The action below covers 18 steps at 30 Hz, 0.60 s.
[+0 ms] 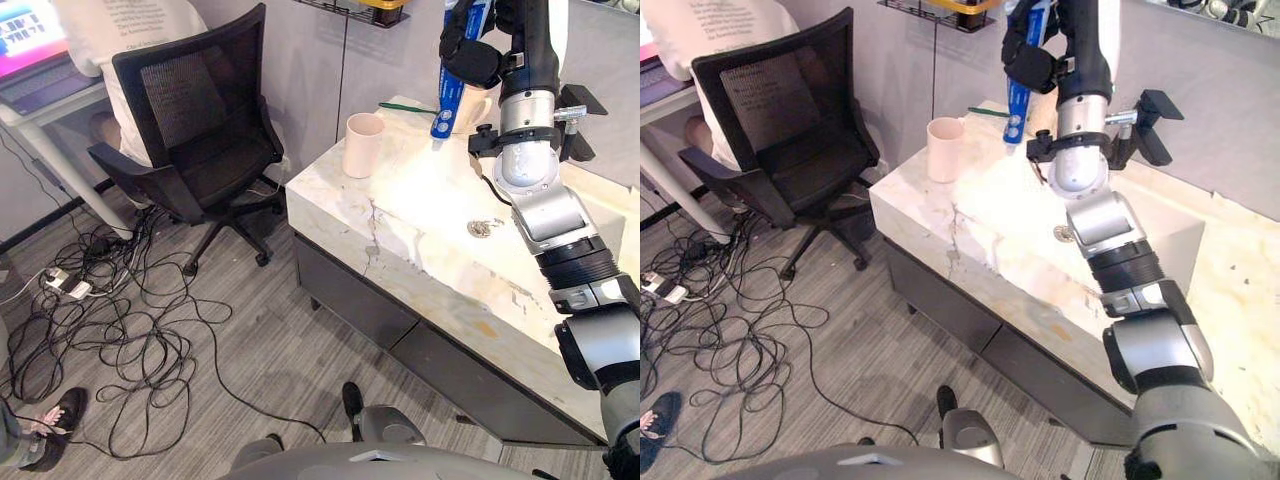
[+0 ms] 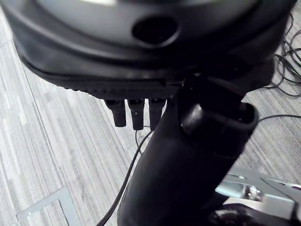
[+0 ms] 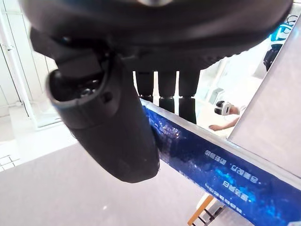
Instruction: Organize the bathroom.
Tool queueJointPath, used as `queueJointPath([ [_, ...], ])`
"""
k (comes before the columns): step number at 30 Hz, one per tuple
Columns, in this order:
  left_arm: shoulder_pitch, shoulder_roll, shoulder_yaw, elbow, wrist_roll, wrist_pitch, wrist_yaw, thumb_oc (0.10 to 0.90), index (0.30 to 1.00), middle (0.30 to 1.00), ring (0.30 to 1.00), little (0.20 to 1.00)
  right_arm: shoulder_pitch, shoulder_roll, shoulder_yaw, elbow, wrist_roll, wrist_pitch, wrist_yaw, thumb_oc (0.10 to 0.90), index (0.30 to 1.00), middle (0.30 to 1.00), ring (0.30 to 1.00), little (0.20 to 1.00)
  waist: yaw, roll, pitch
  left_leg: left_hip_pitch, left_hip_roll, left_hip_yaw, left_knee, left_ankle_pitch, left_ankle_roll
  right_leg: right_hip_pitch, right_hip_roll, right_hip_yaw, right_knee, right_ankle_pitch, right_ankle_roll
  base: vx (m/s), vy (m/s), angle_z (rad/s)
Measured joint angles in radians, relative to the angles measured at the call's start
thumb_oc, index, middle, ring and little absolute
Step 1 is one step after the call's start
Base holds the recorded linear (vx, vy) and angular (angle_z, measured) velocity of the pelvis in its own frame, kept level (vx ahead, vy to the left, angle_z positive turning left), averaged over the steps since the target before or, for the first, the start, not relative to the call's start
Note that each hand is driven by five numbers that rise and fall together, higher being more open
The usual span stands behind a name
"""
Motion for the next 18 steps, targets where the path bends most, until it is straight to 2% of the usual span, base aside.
queueJointPath([
  [6,0.0,0.001,0.0,0.006,-0.003,-0.022,0.0,0.8,0.9,0.9,0.9,0.9,0.0,0.0,0.001,0.0,0.014,-0.001,0.011,0.4,0.3,0.3,0.3,0.3,0.005,-0.002,0.001,-0.007,0.009,-0.013,0.0,-0.002,0.002,-0.004,0.008,-0.009,0.009,-0.005,-0.007,-0.06,-0.049,0.06],
  [9,-0.001,0.006,-0.008,-0.01,0.002,-0.018,-0.004,0.8,0.9,0.9,0.9,0.9,0.007,0.009,-0.002,0.0,0.004,-0.005,0.013,0.4,0.3,0.3,0.3,0.3,0.008,-0.004,0.003,-0.029,0.014,-0.043,-0.002,0.021,-0.01,-0.01,0.013,-0.026,0.011,-0.007,-0.011,-0.21,0.088,0.29],
  [10,-0.016,0.014,-0.03,-0.015,0.003,-0.018,-0.005,0.8,0.9,0.9,0.9,0.9,0.005,0.013,0.004,0.002,-0.004,-0.014,0.014,0.4,0.3,0.3,0.3,0.3,0.012,-0.003,0.005,-0.068,0.013,-0.057,0.034,0.018,-0.009,-0.033,0.006,-0.053,0.015,0.001,-0.025,-0.2,0.16,0.29],
  [12,-0.03,0.013,-0.057,-0.021,0.0,-0.03,-0.01,0.8,0.9,0.9,0.9,0.9,0.005,0.012,0.02,0.027,-0.005,-0.043,0.017,0.4,0.3,0.3,0.3,0.3,0.02,0.002,0.008,-0.125,0.006,-0.061,0.102,-0.003,-0.007,-0.073,0.004,-0.057,0.05,0.002,-0.03,-0.14,0.195,0.15],
  [14,-0.048,0.012,-0.061,-0.021,0.003,-0.029,-0.015,0.8,0.9,0.9,0.9,0.9,0.006,0.015,0.024,0.033,-0.004,-0.048,0.017,0.4,0.3,0.3,0.3,0.3,0.015,0.005,0.034,-0.149,-0.002,-0.053,0.147,-0.033,0.016,-0.08,-0.013,-0.06,0.055,-0.001,-0.017,-0.08,0.109,0.0],
  [18,-0.048,0.014,-0.057,-0.021,-0.001,-0.065,-0.022,0.8,0.9,0.9,0.9,0.9,0.04,0.057,0.016,-0.022,-0.015,-0.047,0.006,0.4,0.3,0.3,0.3,0.3,-0.004,-0.006,0.068,-0.149,-0.046,-0.021,0.141,-0.028,0.036,-0.097,-0.055,-0.014,0.058,0.005,0.019,-0.06,0.009,-0.17],
])
